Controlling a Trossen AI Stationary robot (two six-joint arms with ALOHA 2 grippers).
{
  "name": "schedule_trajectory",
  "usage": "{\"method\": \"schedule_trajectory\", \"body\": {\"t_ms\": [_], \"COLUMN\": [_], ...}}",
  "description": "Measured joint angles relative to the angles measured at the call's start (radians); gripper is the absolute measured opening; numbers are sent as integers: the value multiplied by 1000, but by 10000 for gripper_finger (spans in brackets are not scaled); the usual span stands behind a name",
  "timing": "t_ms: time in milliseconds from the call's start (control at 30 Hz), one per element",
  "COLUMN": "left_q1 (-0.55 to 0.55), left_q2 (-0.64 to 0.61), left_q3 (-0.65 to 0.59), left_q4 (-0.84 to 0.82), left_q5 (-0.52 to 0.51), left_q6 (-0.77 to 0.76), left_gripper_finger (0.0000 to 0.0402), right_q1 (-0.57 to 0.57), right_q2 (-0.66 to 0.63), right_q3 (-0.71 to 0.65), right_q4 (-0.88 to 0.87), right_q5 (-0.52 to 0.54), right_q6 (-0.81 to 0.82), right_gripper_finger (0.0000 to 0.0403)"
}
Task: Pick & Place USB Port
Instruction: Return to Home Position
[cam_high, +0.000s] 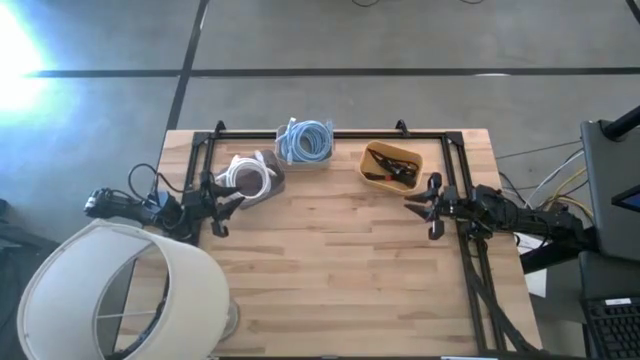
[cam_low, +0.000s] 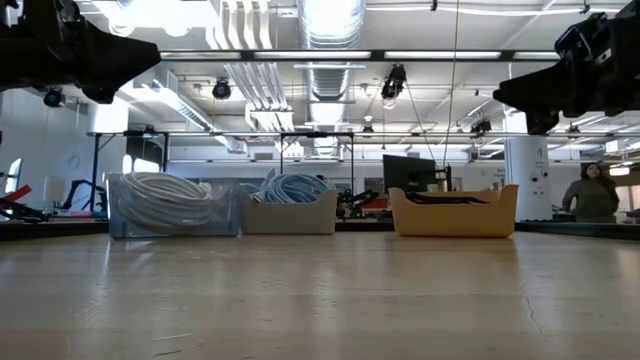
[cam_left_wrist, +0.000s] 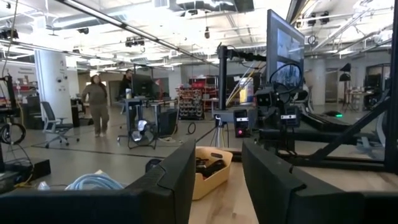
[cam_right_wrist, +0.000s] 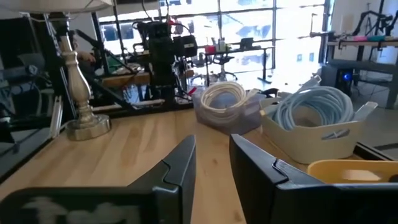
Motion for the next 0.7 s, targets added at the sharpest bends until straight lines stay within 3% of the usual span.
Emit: {"method": "schedule_trajectory", "body": {"t_ms": [700], "left_q1": [0], "left_q2": [2], "left_q3": [-1], "left_q4": [0], "left_q5": [-2], "left_q6": [0], "left_gripper_finger": [136], "right_q1": [0], "right_q2": [0], "right_q3": [0], "right_q4": [-6], "right_q5": [2], "right_q6": [-57], "right_gripper_finger": [93]}}
